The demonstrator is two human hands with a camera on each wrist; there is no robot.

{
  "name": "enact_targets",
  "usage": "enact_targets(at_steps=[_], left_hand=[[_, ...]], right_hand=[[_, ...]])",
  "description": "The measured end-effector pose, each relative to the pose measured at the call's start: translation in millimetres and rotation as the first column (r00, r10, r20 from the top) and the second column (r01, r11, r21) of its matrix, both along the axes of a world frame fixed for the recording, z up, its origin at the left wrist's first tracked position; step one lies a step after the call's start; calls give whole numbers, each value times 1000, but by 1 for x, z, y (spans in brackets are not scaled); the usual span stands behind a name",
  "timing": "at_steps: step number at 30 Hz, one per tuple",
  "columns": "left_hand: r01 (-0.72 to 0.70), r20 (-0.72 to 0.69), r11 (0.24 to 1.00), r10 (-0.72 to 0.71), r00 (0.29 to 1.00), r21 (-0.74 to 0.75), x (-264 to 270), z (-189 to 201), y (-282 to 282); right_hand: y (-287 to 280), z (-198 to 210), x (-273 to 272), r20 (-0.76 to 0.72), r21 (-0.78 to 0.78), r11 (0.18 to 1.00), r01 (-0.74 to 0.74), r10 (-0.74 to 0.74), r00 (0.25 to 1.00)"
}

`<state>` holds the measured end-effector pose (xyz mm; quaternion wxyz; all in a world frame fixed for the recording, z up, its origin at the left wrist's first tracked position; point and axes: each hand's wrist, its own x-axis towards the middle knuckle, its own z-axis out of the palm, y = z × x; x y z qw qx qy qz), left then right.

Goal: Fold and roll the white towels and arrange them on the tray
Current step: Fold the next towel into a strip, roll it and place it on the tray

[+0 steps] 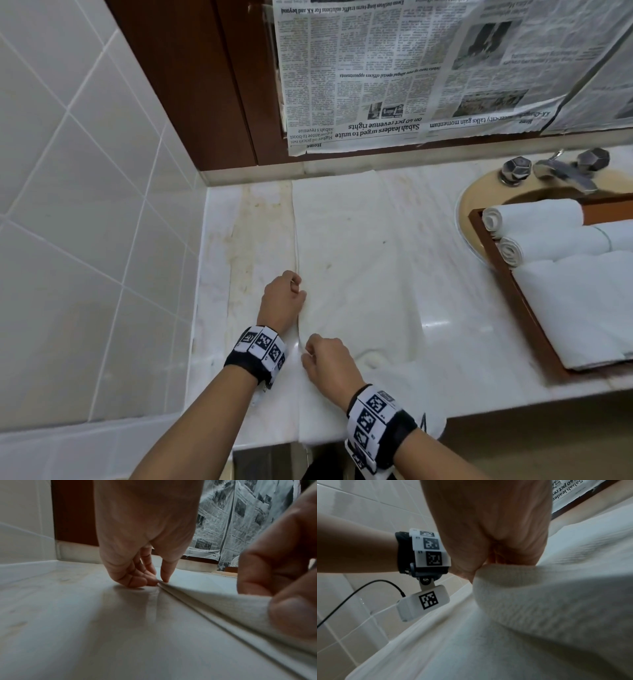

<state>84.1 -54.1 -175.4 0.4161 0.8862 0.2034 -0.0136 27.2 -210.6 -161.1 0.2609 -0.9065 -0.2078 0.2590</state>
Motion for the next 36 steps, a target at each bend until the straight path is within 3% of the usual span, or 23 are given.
enact_targets(at_steps=[8,12,14,16,19,23,28,31,34,36], left_hand=[[3,57,1000,-2,998,-14,-7,-5,2],[57,9,965,-62,998,257,-12,-11,4],[65,-40,943,-55,998,325,-11,-10,1],[133,-117,918,-96,988,374,-6,-9,-5],[288,-240,856,-200,950,429,5,-10,-21],[284,-260,829,-174,950,482,5,-15,-30],[241,-253,853,-133,958,463,-5,-19,-22],[193,-248,881,-90,965,431,-2,-15,-24],[134,-201,915,-60,978,379,22,-8,-32],[164,-188,912,-98,977,377,44,-5,-41]], right_hand=[[-19,8,5,-55,91,991,-97,102,993],[-48,8,39,148,114,990,-84,67,987],[-58,2,63,331,74,991,-116,85,940],[-58,-3,87,412,-22,982,-190,182,893],[-49,-7,111,352,-169,945,-281,324,878],[-56,-18,127,234,-296,914,-278,352,907],[-112,-22,157,186,-381,924,-40,119,975],[-123,-11,169,208,-386,920,65,18,978],[-90,-5,168,304,-236,970,-62,134,943],[-62,-13,166,278,-225,952,-206,266,923]])
